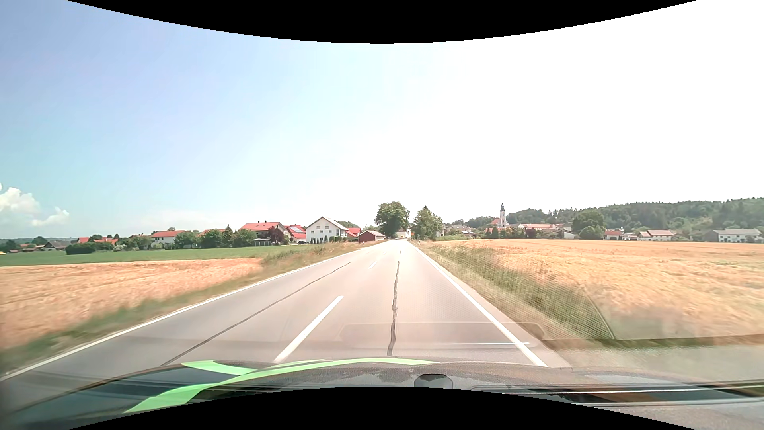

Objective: Follow the waypoints while adhering to traffic rules and regulations

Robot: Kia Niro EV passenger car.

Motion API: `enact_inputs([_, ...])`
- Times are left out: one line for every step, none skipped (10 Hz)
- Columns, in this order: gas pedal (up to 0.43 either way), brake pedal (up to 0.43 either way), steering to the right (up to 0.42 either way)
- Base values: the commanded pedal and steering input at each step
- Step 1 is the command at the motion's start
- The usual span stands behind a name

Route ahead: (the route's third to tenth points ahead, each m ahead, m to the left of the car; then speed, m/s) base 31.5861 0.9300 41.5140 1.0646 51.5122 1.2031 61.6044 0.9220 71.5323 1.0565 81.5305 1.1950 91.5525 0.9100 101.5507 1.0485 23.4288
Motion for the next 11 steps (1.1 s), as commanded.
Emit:
enact_inputs([0.028,0.000,-0.003])
enact_inputs([0.000,0.000,-0.003])
enact_inputs([0.000,0.000,-0.003])
enact_inputs([0.000,0.000,-0.003])
enact_inputs([0.000,0.000,-0.003])
enact_inputs([0.000,0.000,-0.003])
enact_inputs([0.000,0.000,-0.003])
enact_inputs([0.000,0.000,-0.003])
enact_inputs([0.000,0.000,-0.003])
enact_inputs([0.000,0.000,-0.004])
enact_inputs([0.000,0.000,-0.004])
